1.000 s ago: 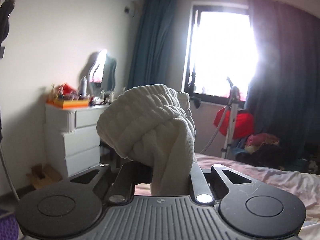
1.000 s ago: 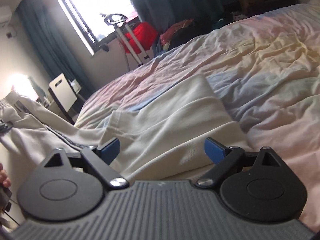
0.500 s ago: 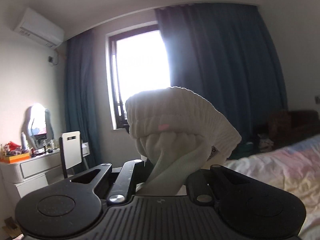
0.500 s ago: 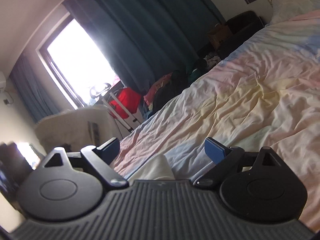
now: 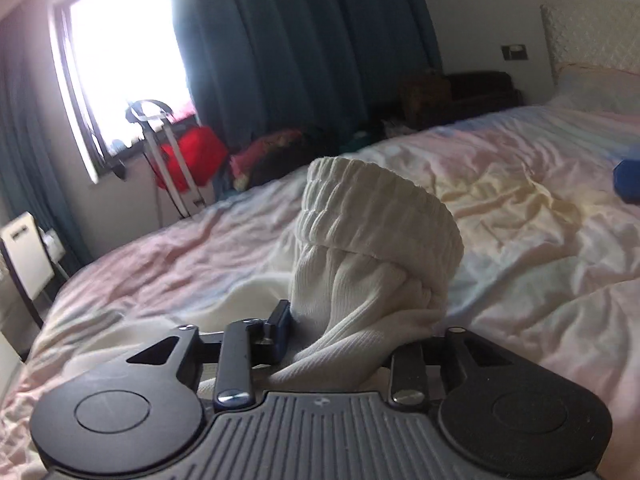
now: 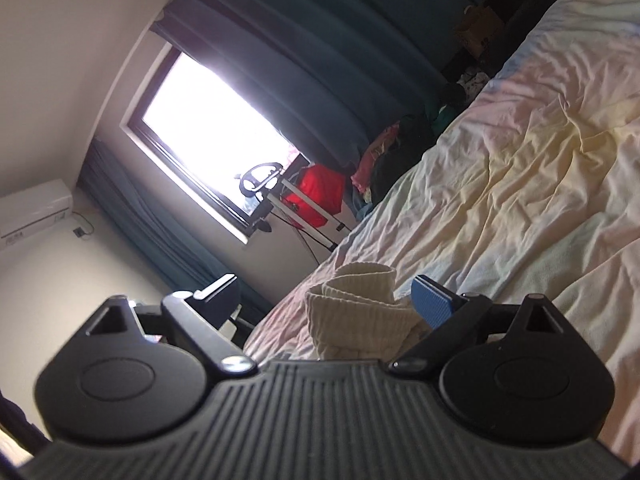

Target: Fold clothes

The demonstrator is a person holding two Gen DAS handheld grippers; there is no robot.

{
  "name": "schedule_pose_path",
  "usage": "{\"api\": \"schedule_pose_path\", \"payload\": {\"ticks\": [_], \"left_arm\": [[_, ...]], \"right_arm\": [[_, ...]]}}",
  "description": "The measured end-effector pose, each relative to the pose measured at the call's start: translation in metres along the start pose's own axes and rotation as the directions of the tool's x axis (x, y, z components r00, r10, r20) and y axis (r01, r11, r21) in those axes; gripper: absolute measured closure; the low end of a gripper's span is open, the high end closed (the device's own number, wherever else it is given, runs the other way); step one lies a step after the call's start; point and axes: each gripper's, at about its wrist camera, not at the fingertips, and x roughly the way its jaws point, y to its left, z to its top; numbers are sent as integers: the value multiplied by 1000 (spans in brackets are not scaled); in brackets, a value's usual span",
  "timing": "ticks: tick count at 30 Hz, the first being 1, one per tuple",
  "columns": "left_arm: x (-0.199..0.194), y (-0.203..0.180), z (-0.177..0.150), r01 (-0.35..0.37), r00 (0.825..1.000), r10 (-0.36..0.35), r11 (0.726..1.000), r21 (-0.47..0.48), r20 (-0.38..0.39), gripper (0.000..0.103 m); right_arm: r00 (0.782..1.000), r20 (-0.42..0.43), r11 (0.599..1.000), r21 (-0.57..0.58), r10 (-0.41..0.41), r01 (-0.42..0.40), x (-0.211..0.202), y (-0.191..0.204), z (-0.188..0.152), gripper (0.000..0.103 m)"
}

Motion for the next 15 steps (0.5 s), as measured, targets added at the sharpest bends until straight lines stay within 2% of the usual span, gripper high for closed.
{"api": "schedule_pose_path", "payload": {"ticks": [2,4,7,10,12,15], "left_arm": [[-11,27,-17,60,998,-61,998,-13,-28,42],[-22,53,-34,120,991,-121,992,-28,-56,37],[-71,83,-73,199,979,-200,980,-27,-46,31],[-112,115,-91,188,982,-188,982,12,13,22],[-131,141,-99,177,982,-177,984,-1,59,22],[-158,174,-110,122,983,-119,993,-9,137,21]], "right_arm": [[1000,-23,1000,-15,-9,9,3,3,-5,8],[999,-31,1000,-8,10,-10,5,6,-9,8],[997,-71,1000,-4,7,-8,11,11,-16,8],[987,-137,996,-45,-82,76,23,16,-27,8],[971,-199,991,-62,-130,120,34,17,-35,8],[950,-267,987,-71,-161,147,46,18,-48,8]]}}
